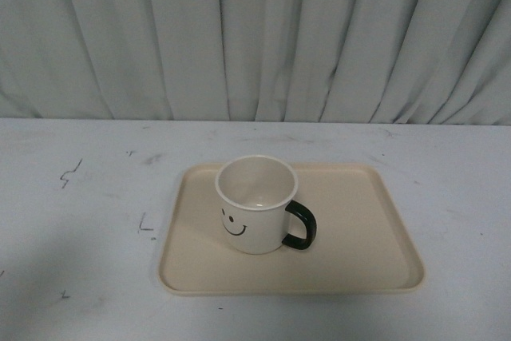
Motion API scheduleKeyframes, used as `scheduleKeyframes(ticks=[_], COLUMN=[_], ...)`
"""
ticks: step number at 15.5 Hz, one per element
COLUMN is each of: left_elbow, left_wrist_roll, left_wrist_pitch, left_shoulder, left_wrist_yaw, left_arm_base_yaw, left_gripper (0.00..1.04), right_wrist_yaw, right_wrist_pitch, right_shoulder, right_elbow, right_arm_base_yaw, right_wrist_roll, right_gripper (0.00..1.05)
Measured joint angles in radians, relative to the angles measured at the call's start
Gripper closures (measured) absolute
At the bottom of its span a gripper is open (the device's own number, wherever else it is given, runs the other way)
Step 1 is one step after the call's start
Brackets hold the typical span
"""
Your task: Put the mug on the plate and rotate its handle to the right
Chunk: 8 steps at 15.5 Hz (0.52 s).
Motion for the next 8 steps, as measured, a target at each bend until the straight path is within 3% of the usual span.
scheduleKeyframes(ticks=[4,8], left_elbow=[-0.036,-0.045], left_wrist_roll=[0.0,0.0], left_wrist_pitch=[0.04,-0.103], left_shoulder=[-0.018,-0.166], left_wrist_yaw=[0.002,0.002], left_arm_base_yaw=[-0.003,-0.003], left_gripper=[1.03,1.03], right_wrist_yaw=[0.0,0.0], right_wrist_pitch=[0.0,0.0], right_shoulder=[0.0,0.0], right_elbow=[0.0,0.0], right_arm_base_yaw=[0.0,0.0], right_wrist_roll=[0.0,0.0], right_gripper=[0.06,0.06])
